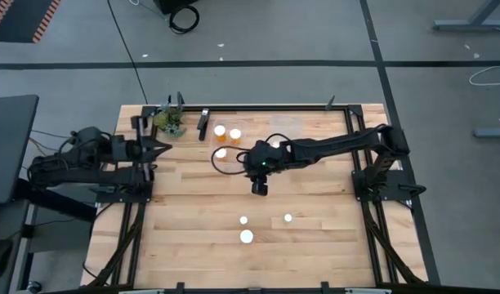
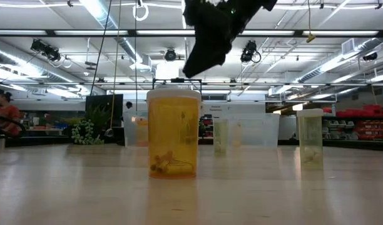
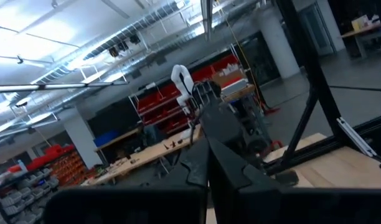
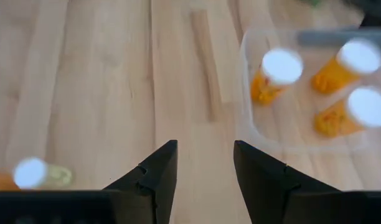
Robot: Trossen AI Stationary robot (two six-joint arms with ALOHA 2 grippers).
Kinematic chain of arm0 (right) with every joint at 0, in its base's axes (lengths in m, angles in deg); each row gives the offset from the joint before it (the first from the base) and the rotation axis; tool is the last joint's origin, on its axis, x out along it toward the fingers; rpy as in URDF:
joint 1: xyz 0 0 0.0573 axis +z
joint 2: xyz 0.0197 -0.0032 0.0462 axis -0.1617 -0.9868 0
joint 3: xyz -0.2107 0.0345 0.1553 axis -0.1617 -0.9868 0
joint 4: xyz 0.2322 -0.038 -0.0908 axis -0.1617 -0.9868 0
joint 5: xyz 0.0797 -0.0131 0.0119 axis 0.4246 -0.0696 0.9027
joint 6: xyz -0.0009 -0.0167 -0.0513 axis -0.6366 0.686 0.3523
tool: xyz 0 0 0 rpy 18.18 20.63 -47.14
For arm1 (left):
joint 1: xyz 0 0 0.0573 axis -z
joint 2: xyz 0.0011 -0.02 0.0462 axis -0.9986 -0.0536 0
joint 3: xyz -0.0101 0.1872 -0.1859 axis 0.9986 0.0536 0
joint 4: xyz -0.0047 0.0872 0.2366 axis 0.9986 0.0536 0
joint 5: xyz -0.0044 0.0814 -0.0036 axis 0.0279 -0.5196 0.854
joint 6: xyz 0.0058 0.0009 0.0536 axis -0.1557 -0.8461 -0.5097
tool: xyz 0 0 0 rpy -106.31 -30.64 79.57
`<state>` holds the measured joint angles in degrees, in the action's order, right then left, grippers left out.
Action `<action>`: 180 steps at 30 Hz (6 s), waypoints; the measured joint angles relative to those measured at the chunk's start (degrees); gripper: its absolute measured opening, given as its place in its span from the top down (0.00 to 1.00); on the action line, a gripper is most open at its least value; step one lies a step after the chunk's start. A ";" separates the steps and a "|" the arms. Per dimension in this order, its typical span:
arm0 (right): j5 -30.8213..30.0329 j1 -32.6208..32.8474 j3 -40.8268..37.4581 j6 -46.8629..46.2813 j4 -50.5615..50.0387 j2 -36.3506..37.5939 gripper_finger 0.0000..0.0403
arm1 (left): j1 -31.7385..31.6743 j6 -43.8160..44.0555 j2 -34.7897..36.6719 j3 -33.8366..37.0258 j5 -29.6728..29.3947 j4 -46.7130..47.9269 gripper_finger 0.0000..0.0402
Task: Pick and place medicine bottles into bin by pill shape (circle, oval)
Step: Put the small yellow pill bottle in the right transparent bin
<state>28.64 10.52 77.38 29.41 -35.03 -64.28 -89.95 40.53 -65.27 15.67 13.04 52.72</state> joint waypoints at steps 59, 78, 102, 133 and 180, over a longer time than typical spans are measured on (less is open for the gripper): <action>-0.61 2.19 -7.82 -1.26 -3.86 -5.22 0.45 | 0.04 1.45 0.27 0.02 -0.09 0.90 0.95; -0.61 2.19 -7.82 -1.71 -3.89 -5.20 0.67 | 0.02 1.43 0.27 0.02 -0.11 0.92 0.94; -1.06 -1.59 7.16 2.41 -20.29 -5.20 0.65 | 0.03 1.43 0.27 0.02 -0.11 1.55 0.92; -0.66 -21.80 9.38 4.74 -22.83 1.13 0.65 | -0.02 0.93 0.27 0.00 -0.13 2.23 0.94; -0.64 -36.21 -11.96 3.41 -12.49 1.53 0.65 | -0.02 0.97 0.27 0.00 -0.15 2.21 0.92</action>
<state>28.00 -25.69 65.42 32.82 -47.52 -62.75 -89.97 41.50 -65.00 15.68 12.89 54.93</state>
